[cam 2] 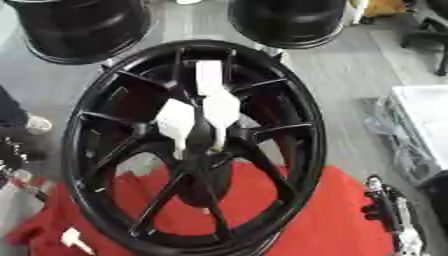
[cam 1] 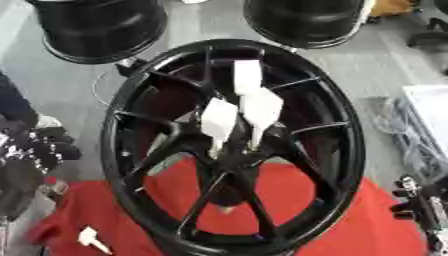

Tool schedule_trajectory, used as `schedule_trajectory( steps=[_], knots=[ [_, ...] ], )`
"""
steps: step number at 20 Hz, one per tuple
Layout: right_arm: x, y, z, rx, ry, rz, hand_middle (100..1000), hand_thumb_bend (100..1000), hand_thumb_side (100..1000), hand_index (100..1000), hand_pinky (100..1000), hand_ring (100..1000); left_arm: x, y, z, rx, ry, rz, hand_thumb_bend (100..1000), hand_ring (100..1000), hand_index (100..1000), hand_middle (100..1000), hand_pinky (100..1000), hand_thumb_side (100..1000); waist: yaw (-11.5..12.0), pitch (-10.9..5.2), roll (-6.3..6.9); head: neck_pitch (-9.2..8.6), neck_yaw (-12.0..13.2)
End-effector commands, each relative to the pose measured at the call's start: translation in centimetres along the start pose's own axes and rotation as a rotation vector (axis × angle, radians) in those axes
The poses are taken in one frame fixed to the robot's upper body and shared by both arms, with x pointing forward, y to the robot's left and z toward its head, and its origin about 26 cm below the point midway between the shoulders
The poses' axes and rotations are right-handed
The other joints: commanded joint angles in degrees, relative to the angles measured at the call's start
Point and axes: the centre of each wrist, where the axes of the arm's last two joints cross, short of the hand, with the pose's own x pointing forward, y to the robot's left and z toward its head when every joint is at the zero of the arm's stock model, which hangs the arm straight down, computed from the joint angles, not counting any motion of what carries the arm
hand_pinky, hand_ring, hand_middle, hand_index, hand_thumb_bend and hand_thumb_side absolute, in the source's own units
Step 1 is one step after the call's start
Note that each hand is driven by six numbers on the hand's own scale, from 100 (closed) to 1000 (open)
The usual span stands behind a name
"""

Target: Pull the pin out of the wheel hub.

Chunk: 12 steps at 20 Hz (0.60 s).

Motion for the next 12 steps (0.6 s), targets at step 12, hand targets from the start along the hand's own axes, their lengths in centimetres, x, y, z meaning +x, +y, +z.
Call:
schedule_trajectory(
  steps=[12],
  knots=[
    [8.9,-9.8,2.0,-0.088,-0.59,0.387,689,100,386,794,577,562,1.3,0.6,0.0,-0.016,-0.006,-0.046,164,634,750,617,726,961,0.0,-1.37,-1.63,-0.55,0.6]
  ],
)
